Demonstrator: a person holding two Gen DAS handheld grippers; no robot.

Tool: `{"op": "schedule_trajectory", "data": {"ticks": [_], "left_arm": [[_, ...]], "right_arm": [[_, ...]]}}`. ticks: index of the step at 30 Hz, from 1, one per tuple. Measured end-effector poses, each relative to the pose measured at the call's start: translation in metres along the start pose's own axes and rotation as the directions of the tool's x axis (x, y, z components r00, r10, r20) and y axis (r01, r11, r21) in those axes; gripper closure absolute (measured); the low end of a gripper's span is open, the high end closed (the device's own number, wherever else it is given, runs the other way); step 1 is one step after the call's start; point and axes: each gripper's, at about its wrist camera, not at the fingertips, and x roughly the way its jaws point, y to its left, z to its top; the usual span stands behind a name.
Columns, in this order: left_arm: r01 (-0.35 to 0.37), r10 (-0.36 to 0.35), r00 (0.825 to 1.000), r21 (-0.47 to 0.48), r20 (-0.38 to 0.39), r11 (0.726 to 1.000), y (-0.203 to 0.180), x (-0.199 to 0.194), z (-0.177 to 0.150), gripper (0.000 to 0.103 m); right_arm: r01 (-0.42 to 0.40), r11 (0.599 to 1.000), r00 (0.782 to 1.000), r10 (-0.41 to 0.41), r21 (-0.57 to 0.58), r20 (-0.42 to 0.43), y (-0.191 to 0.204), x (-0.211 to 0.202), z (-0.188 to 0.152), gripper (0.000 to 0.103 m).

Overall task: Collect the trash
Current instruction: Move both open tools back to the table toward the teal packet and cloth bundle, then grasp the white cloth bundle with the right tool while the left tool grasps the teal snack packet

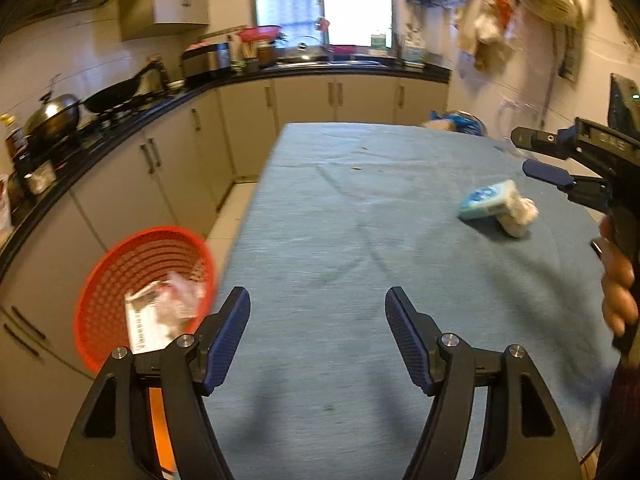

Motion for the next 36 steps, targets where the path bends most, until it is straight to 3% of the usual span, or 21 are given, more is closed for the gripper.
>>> {"op": "schedule_trajectory", "data": {"ticks": [6, 10, 15, 17, 18, 20, 25, 29, 34, 36], "left_arm": [[0.071, -0.068, 0.997, 0.074, -0.033, 0.995, -0.045, 0.016, 0.011, 0.033], [0.101, -0.097, 0.994, 0.100, -0.044, 0.990, -0.065, 0.024, 0.021, 0.032], [0.117, -0.111, 0.992, 0.090, -0.062, 0.989, -0.069, 0.031, 0.030, 0.031], [0.116, -0.111, 0.991, 0.077, -0.071, 0.990, -0.065, 0.035, 0.033, 0.031], [0.117, -0.112, 0.991, 0.068, -0.077, 0.991, -0.064, 0.037, 0.035, 0.030], [0.125, -0.120, 0.989, 0.050, -0.090, 0.991, -0.062, 0.040, 0.039, 0.029], [0.158, -0.156, 0.980, 0.010, -0.120, 0.987, -0.061, 0.055, 0.055, 0.028], [0.184, -0.188, 0.972, -0.036, -0.142, 0.982, -0.059, 0.069, 0.062, 0.028], [0.208, -0.218, 0.960, -0.075, -0.175, 0.975, -0.060, 0.089, 0.073, 0.028], [0.218, -0.236, 0.953, -0.113, -0.189, 0.969, -0.059, 0.099, 0.079, 0.028]], "right_arm": [[0.113, 0.981, 0.994, -0.112, 0.159, -0.021, -0.083, -0.009, 0.022, 0.038], [0.114, 0.968, 0.993, -0.103, 0.223, -0.064, -0.115, 0.002, 0.022, 0.038], [0.068, 0.978, 0.984, -0.033, 0.198, -0.174, -0.111, 0.026, 0.010, 0.038], [-0.039, 0.984, 0.969, 0.080, 0.175, -0.232, -0.100, 0.030, 0.003, 0.038], [-0.136, 0.974, 0.947, 0.181, 0.179, -0.267, -0.093, 0.033, 0.000, 0.038], [-0.200, 0.968, 0.926, 0.238, 0.152, -0.293, -0.082, 0.033, -0.002, 0.038], [-0.051, 0.994, 0.963, 0.074, 0.095, -0.258, -0.087, 0.025, 0.001, 0.037], [0.045, 0.999, 0.969, -0.042, 0.006, -0.245, -0.076, 0.030, -0.006, 0.037], [0.122, 0.988, 0.957, -0.142, -0.092, -0.254, -0.071, 0.050, -0.008, 0.039], [0.122, 0.988, 0.949, -0.143, -0.094, -0.281, -0.074, 0.058, -0.012, 0.050]]}}
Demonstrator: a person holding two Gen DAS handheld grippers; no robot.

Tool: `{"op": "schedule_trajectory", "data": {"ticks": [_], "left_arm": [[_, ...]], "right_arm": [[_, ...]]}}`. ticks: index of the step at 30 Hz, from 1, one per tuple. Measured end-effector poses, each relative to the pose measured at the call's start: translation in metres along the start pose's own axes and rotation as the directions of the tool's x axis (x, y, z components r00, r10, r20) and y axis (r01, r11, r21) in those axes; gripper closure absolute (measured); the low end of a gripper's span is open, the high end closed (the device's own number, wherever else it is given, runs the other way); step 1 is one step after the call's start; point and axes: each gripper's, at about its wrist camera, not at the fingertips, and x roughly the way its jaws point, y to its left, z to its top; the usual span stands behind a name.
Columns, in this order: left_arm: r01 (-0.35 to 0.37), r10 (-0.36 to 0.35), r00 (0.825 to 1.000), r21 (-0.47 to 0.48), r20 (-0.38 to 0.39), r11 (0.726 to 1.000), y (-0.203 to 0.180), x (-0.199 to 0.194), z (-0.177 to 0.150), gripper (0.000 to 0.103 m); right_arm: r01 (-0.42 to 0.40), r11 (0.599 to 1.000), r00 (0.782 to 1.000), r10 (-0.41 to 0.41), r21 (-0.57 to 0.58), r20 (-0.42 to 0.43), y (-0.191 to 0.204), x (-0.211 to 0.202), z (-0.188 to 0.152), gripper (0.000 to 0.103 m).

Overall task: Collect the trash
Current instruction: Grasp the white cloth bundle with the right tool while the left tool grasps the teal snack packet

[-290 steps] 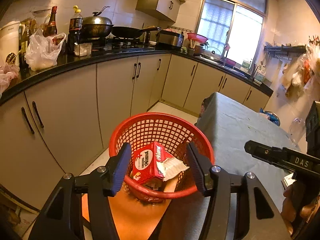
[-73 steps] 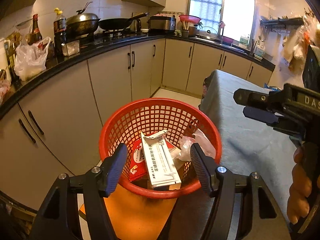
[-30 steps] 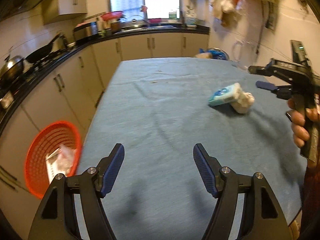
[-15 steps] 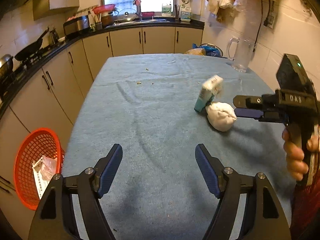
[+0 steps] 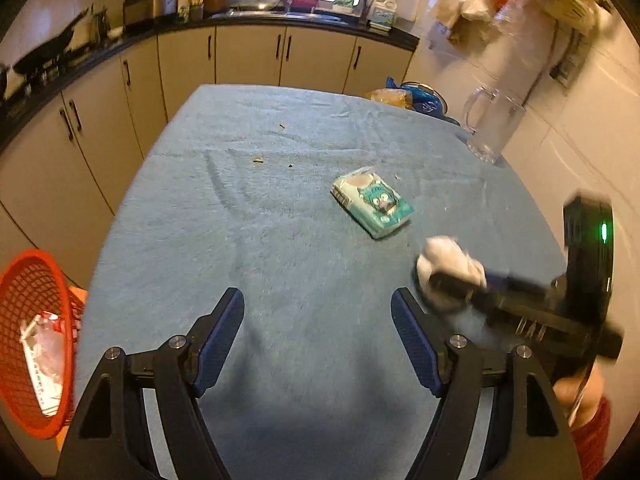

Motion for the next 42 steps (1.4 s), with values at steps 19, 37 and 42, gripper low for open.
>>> {"op": "schedule_trajectory", "data": {"ticks": [19, 37, 42], "left_arm": [[-0.092, 0.062, 0.986, -0.202, -0.152, 0.975, -0.054, 0.115, 0.086, 0.028], [-0.126, 0.121, 0.985, -0.032, -0.124, 0.992, -0.055, 0.126, 0.064, 0.049], [-0.099, 0.096, 0.992, -0.029, -0.086, 0.995, -0.031, 0.095, 0.029, 0.051]], "right_arm": [[-0.013, 0.949, 0.965, -0.070, 0.314, 0.251, -0.064, -0.067, 0.004, 0.063], [-0.044, 0.955, 0.966, -0.035, 0.294, 0.257, -0.054, -0.067, 0.003, 0.063], [-0.028, 0.968, 0.972, -0.031, 0.248, 0.231, -0.043, -0.058, 0.005, 0.063]]}}
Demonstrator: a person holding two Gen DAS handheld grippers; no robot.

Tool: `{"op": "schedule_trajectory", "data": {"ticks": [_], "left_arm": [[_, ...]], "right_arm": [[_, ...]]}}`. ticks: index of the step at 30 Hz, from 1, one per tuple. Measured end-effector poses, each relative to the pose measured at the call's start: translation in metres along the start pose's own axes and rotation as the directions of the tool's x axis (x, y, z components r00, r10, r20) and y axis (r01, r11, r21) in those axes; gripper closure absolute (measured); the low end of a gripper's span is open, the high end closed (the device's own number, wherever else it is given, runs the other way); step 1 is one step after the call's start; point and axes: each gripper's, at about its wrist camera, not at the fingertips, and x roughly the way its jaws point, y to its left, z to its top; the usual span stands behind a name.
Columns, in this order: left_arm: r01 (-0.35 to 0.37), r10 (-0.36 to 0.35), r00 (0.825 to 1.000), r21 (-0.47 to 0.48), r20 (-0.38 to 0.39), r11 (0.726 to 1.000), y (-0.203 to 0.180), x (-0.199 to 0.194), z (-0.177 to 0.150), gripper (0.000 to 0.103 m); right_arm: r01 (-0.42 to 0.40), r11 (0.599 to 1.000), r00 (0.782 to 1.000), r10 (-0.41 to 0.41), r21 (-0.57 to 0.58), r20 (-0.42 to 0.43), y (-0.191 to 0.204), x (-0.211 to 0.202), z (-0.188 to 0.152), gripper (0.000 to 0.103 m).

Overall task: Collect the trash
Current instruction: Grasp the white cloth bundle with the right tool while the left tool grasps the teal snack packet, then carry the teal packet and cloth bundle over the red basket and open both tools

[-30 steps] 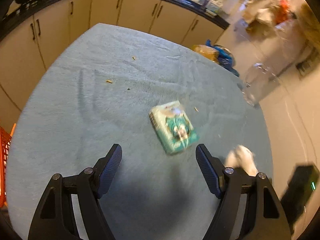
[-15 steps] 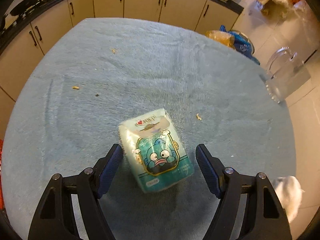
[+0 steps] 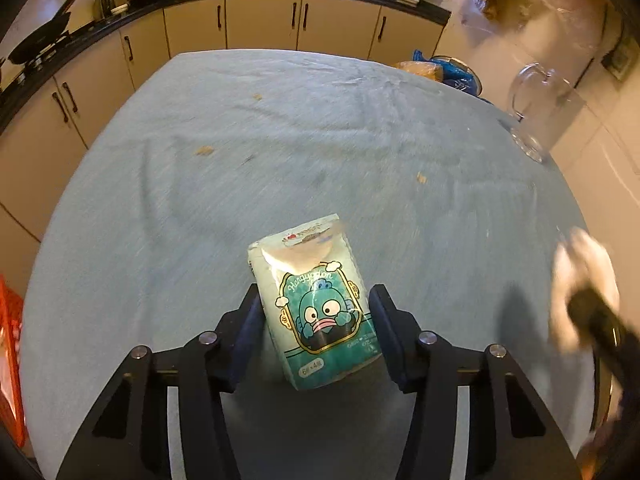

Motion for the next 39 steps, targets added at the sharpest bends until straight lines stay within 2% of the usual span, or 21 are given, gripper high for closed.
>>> {"op": "schedule_trajectory", "data": {"ticks": [4, 8, 13, 16, 20, 22, 24, 26, 29, 33, 34, 36, 39], "left_arm": [[-0.004, 0.004, 0.999, 0.025, 0.033, 1.000, 0.016, -0.028, -0.040, 0.054], [-0.006, 0.001, 0.997, 0.055, 0.075, 0.998, 0.028, -0.054, -0.076, 0.063], [-0.011, 0.004, 0.991, 0.058, 0.132, 0.998, 0.042, -0.072, -0.101, 0.074], [-0.002, -0.007, 0.988, 0.056, 0.153, 0.998, 0.045, -0.073, -0.104, 0.077], [0.006, -0.016, 0.990, 0.067, 0.142, 0.998, 0.047, -0.074, -0.103, 0.078], [0.007, -0.016, 0.991, 0.065, 0.136, 0.998, 0.047, -0.073, -0.103, 0.074], [0.004, -0.012, 0.993, 0.063, 0.121, 0.998, 0.047, -0.070, -0.101, 0.063], [0.016, -0.023, 0.994, 0.060, 0.109, 0.998, 0.047, -0.066, -0.100, 0.057], [0.024, -0.030, 0.994, 0.067, 0.102, 0.997, 0.045, -0.061, -0.101, 0.055], [-0.024, 0.011, 0.993, 0.103, 0.121, 0.994, 0.035, -0.058, -0.104, 0.053], [-0.038, 0.024, 0.992, 0.108, 0.128, 0.993, 0.032, -0.057, -0.105, 0.054], [-0.029, 0.013, 0.991, 0.114, 0.132, 0.993, 0.029, -0.058, -0.106, 0.068], [-0.016, 0.001, 0.990, 0.106, 0.139, 0.994, 0.030, -0.059, -0.107, 0.075]], "right_arm": [[-0.011, 0.998, 0.999, 0.009, -0.067, -0.040, 0.016, 0.010, -0.009, 0.063], [-0.038, 0.988, 0.997, 0.027, -0.153, -0.075, 0.036, 0.019, -0.020, 0.063], [-0.078, 0.970, 0.994, 0.057, -0.232, -0.096, 0.055, 0.024, -0.032, 0.063], [-0.084, 0.959, 0.994, 0.061, -0.269, -0.095, 0.062, 0.024, -0.039, 0.063], [-0.082, 0.956, 0.994, 0.057, -0.282, -0.094, 0.063, 0.026, -0.042, 0.063], [-0.075, 0.957, 0.995, 0.052, -0.279, -0.090, 0.062, 0.026, -0.043, 0.063], [-0.073, 0.958, 0.995, 0.050, -0.278, -0.090, 0.062, 0.027, -0.043, 0.063], [-0.072, 0.957, 0.995, 0.047, -0.282, -0.093, 0.062, 0.027, -0.043, 0.063], [-0.070, 0.957, 0.994, 0.045, -0.280, -0.095, 0.062, 0.027, -0.043, 0.063], [-0.074, 0.957, 0.994, 0.048, -0.279, -0.099, 0.062, 0.028, -0.042, 0.063], [-0.073, 0.957, 0.994, 0.047, -0.279, -0.099, 0.062, 0.028, -0.041, 0.063], [-0.076, 0.957, 0.994, 0.050, -0.279, -0.099, 0.062, 0.028, -0.041, 0.063], [-0.077, 0.957, 0.994, 0.051, -0.279, -0.097, 0.061, 0.027, -0.041, 0.063]]}}
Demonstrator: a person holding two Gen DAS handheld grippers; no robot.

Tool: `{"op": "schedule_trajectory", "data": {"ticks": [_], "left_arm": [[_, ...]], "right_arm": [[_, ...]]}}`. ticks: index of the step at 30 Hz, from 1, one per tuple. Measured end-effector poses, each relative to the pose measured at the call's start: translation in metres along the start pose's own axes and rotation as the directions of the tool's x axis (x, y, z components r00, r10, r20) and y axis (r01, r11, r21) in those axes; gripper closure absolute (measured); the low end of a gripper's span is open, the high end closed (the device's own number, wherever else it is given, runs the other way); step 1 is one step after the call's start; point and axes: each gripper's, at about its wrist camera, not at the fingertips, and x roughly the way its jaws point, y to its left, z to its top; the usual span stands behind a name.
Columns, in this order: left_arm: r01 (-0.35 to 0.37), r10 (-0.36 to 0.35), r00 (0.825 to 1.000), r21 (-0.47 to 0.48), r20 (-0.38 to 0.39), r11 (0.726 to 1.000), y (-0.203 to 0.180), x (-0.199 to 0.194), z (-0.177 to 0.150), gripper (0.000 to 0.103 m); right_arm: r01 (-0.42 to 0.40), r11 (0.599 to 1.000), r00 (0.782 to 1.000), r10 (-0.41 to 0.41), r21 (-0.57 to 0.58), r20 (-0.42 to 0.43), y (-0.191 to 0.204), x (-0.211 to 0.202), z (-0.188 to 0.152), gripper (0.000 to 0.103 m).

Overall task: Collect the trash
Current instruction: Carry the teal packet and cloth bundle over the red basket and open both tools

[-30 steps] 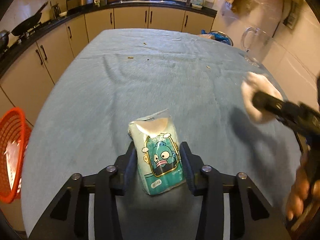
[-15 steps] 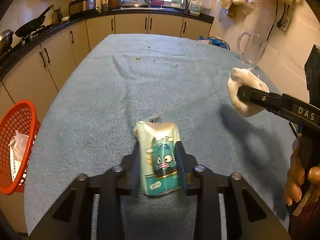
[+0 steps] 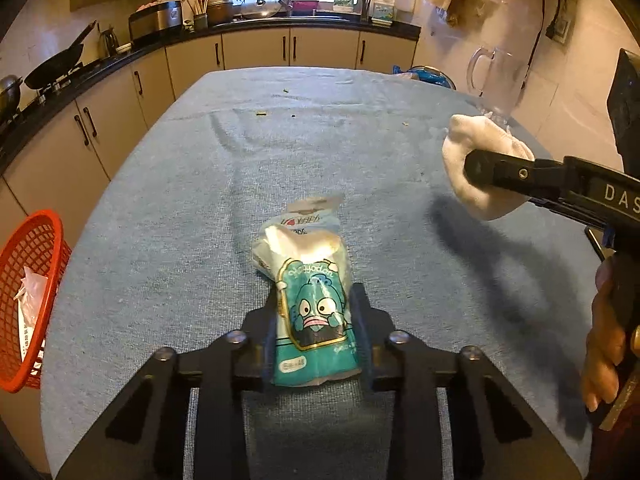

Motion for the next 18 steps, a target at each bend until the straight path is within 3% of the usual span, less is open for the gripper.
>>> {"op": "schedule_trajectory", "data": {"ticks": [4, 18], "left_arm": [[0.021, -0.021, 1.000, -0.022, 0.017, 1.000, 0.004, -0.007, -0.004, 0.079], [-0.036, 0.039, 0.996, -0.041, 0.082, 0.998, 0.023, -0.039, -0.006, 0.079]], "right_arm": [[-0.004, 1.000, 1.000, 0.004, 0.002, 0.004, -0.001, -0.001, 0.000, 0.063], [-0.051, 0.997, 0.999, 0.051, -0.052, 0.008, 0.020, -0.004, -0.008, 0.063]]}}
